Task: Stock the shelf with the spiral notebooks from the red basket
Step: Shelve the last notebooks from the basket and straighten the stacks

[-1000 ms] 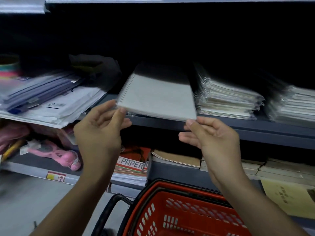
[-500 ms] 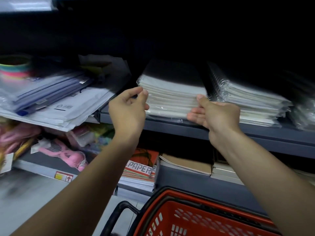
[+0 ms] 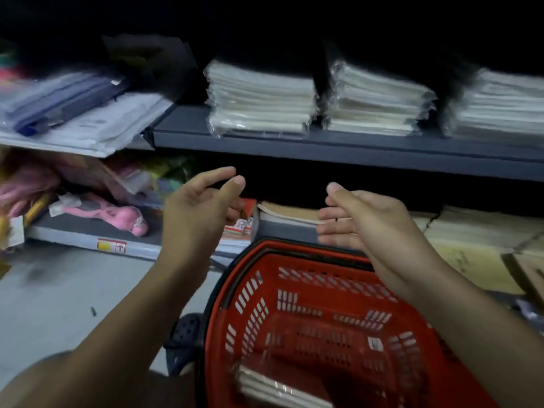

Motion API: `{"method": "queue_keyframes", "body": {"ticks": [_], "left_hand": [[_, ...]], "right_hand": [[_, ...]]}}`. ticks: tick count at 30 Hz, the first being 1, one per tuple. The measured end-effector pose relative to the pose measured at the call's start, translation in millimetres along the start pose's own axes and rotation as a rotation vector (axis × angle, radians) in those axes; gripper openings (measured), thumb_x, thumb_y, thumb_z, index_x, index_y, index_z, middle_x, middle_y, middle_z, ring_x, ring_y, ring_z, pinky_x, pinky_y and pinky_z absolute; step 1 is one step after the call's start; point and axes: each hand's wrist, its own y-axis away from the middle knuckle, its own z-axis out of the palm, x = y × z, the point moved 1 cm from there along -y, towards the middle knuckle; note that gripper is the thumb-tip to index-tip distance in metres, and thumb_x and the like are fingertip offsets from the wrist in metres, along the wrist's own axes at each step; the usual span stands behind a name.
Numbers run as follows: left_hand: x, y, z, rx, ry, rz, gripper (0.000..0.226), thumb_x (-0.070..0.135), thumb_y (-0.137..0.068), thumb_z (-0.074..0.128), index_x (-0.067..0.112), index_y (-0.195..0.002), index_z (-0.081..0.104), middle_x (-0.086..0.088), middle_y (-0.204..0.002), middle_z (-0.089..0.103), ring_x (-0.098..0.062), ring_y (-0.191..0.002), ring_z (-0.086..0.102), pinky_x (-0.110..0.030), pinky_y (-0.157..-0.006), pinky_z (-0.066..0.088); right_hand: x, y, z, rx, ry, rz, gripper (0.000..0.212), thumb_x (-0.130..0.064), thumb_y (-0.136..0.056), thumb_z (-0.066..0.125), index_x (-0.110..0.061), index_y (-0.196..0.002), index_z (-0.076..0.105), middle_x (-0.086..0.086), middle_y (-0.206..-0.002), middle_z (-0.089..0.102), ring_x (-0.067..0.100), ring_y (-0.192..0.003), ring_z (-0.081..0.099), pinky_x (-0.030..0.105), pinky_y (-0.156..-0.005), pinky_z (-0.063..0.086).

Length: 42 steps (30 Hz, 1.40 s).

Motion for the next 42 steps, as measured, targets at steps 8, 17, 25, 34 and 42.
{"method": "queue_keyframes", "body": {"ticks": [8, 17, 25, 34, 42], "left_hand": [[-113, 67, 10, -0.401, -0.273, -0.678, 0.03, -0.002, -0.094, 0.062, -0.003, -0.123, 0.063, -0.015, -0.085, 0.068, -0.024, -0.067, 0.061, -0.024, -0.058, 0.047], [-199, 92, 10, -0.966, -1.303, -0.393, 0.032, 0.015, -0.09, 0.053, 0.005, -0.117, 0.066, -0.013, -0.119, 0.07, -0.029, -0.11, 0.067, -0.035, -0.095, 0.054], [-206, 86, 7, -0.931, -1.222, -0.59, 0.029, 0.012, -0.093, 0.054, 0.008, -0.122, 0.06, -0.008, -0.12, 0.065, -0.023, -0.103, 0.066, -0.033, -0.088, 0.057], [-190, 91, 15, -0.572, -0.86, -0.727, 0.026, -0.004, -0.088, 0.061, 0.016, -0.104, 0.058, -0.002, -0.089, 0.067, -0.021, -0.082, 0.067, -0.028, -0.066, 0.059], [-125, 112, -13, -0.29, -0.162, -0.915, 0.019, -0.014, -0.076, 0.068, -0.005, -0.093, 0.072, -0.022, -0.099, 0.076, -0.037, -0.091, 0.071, -0.041, -0.08, 0.06]], "right_hand": [[136, 65, -52, -0.194, 0.475, 0.424, 0.021, -0.036, -0.093, 0.067, -0.016, -0.09, 0.074, 0.012, -0.092, 0.077, 0.025, -0.084, 0.075, 0.043, -0.086, 0.061], [219, 55, -38, -0.345, 0.779, 0.604, 0.045, -0.053, -0.093, 0.06, -0.01, -0.102, 0.069, 0.004, -0.101, 0.074, 0.022, -0.099, 0.07, 0.029, -0.087, 0.051], [244, 56, -47, -0.304, 0.657, 0.796, 0.057, -0.058, -0.082, 0.067, -0.015, -0.12, 0.063, 0.001, -0.121, 0.066, 0.021, -0.115, 0.062, 0.032, -0.104, 0.047], [237, 69, -56, -0.022, 0.506, 0.758, 0.021, -0.024, -0.078, 0.079, -0.012, -0.071, 0.064, 0.003, -0.078, 0.069, 0.015, -0.072, 0.063, 0.027, -0.071, 0.053], [194, 98, -67, 0.125, -0.131, 0.652, 0.025, 0.014, -0.083, 0.069, 0.011, -0.108, 0.066, 0.025, -0.104, 0.074, 0.037, -0.087, 0.074, 0.034, -0.058, 0.062]]}}
